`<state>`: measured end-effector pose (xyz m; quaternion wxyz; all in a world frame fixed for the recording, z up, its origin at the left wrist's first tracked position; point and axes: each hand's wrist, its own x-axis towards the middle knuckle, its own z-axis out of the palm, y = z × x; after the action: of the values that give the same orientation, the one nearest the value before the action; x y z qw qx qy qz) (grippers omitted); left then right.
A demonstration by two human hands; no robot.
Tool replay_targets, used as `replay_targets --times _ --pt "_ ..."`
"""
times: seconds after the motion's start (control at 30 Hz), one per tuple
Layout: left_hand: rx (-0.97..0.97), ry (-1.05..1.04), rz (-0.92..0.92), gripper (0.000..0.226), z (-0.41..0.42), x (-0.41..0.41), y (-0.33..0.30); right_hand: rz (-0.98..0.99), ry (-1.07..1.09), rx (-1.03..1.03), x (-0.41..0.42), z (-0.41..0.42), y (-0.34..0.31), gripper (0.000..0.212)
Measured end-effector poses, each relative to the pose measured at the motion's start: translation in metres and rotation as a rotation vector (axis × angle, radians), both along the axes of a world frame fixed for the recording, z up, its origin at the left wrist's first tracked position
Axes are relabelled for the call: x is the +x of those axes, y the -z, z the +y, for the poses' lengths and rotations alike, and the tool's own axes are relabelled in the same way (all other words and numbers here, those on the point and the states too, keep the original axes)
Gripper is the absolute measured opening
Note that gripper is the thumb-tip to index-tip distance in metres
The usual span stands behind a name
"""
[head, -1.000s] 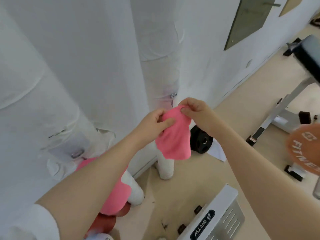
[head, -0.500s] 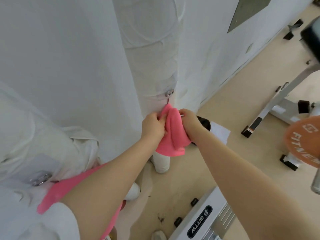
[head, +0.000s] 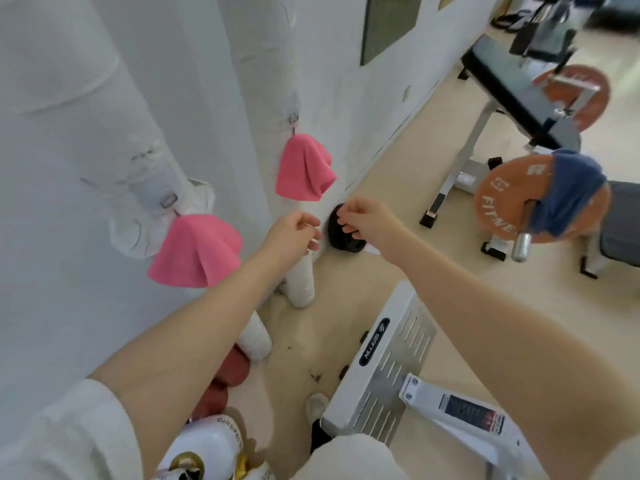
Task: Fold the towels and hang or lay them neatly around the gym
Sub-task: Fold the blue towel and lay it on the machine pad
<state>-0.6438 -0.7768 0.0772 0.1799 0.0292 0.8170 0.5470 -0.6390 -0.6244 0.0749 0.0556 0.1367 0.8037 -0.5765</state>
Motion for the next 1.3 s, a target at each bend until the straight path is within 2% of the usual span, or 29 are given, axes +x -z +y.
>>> replay_targets --times 0.17,0.27,0.33,0.5,0.6,0.73,0.97,1.13,1.23,1.3 --pt "-0.018 0.22 0.006 0.019 0.01 0.124 0.003 0.021 0.035 0.003 0.154 0.001 -0.003 0.018" --pt "-0.06 0.354 -0.039 0.017 0.038 0.19 0.007 -0.048 0.073 0.041 0.25 0.022 -0.003 0.011" --pt "-0.056 0.447 -0.073 0.017 0.066 0.233 0.004 -0.092 0.09 0.117 0.31 0.047 -0.003 0.015" --pt "-0.045 0.71 -0.074 0.016 0.145 0.349 -0.001 -0.123 0.411 0.105 0.453 0.122 -0.002 0.008" --pt "-0.025 0.775 -0.104 0.018 0.189 0.417 0.009 -0.143 0.528 0.12 0.53 0.158 0.0 0.016" --pt "-0.019 0.833 -0.166 0.019 0.251 0.515 0.025 -0.208 0.577 0.183 0.636 0.21 0.006 0.014" --pt "-0.072 0.912 -0.139 0.026 0.369 0.673 0.056 -0.256 0.672 0.24 0.829 0.319 0.002 0.017" --pt "-0.127 0.893 -0.041 0.029 0.435 0.731 0.057 -0.224 0.755 0.175 0.901 0.388 -0.011 0.01" --pt "-0.21 0.897 0.112 0.03 0.469 0.737 0.057 -0.189 0.784 0.156 0.897 0.42 -0.007 0.011" --pt "-0.259 0.895 0.147 0.031 0.489 0.735 0.059 -0.198 0.761 0.15 0.886 0.437 -0.001 0.02"
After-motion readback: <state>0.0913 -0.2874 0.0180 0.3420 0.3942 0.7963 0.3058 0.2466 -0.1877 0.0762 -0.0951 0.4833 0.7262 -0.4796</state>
